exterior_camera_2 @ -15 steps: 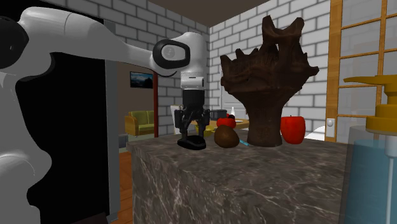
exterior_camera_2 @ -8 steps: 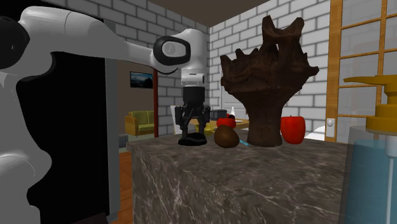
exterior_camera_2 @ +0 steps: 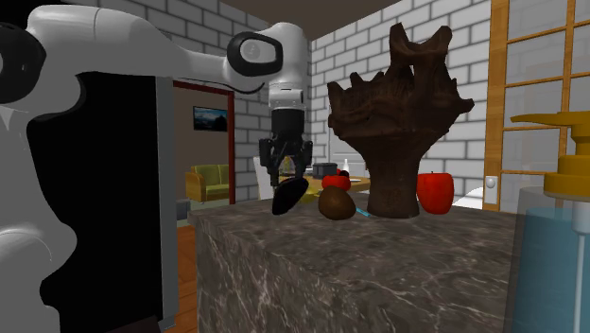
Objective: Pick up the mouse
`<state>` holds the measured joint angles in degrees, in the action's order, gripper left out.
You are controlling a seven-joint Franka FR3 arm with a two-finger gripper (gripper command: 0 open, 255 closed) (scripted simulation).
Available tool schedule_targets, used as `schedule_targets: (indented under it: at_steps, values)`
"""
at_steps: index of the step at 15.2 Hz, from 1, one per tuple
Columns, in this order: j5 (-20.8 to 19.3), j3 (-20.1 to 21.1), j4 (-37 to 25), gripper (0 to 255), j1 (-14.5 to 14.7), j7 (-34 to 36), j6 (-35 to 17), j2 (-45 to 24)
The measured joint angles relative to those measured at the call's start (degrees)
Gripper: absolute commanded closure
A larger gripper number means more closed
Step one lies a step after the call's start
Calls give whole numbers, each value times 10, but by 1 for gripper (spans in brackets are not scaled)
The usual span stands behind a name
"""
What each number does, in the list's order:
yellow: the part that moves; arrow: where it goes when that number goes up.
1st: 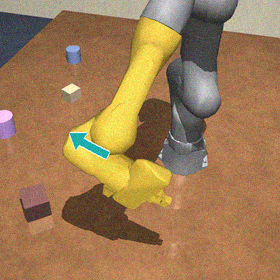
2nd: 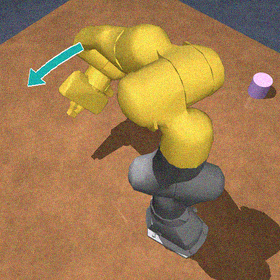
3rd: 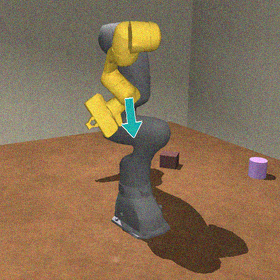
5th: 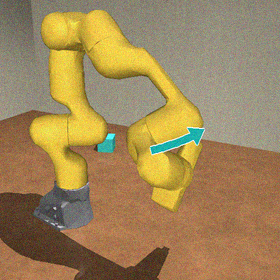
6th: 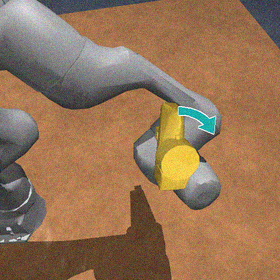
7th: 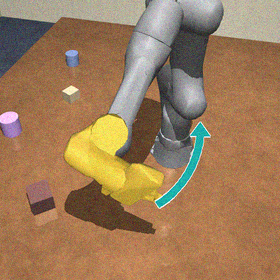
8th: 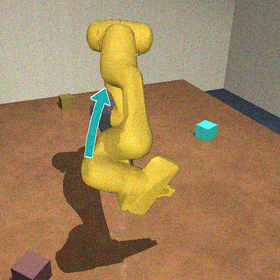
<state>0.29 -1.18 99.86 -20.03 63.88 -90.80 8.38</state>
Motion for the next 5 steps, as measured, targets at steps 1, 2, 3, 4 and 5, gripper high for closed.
schedule_targets:
  at_steps: [1, 2, 3, 4, 5]
  values:
    - [0, 0, -9, 255, 0, 1, 7, -1]
    - [0, 0, -21, 255, 0, 0, 17, -4]
    - [0, 0, -30, 255, 0, -1, 25, -6]
    - [0, 0, -39, 255, 0, 0, 31, -8]
    - [0, 0, -44, 255, 0, 0, 37, -8]
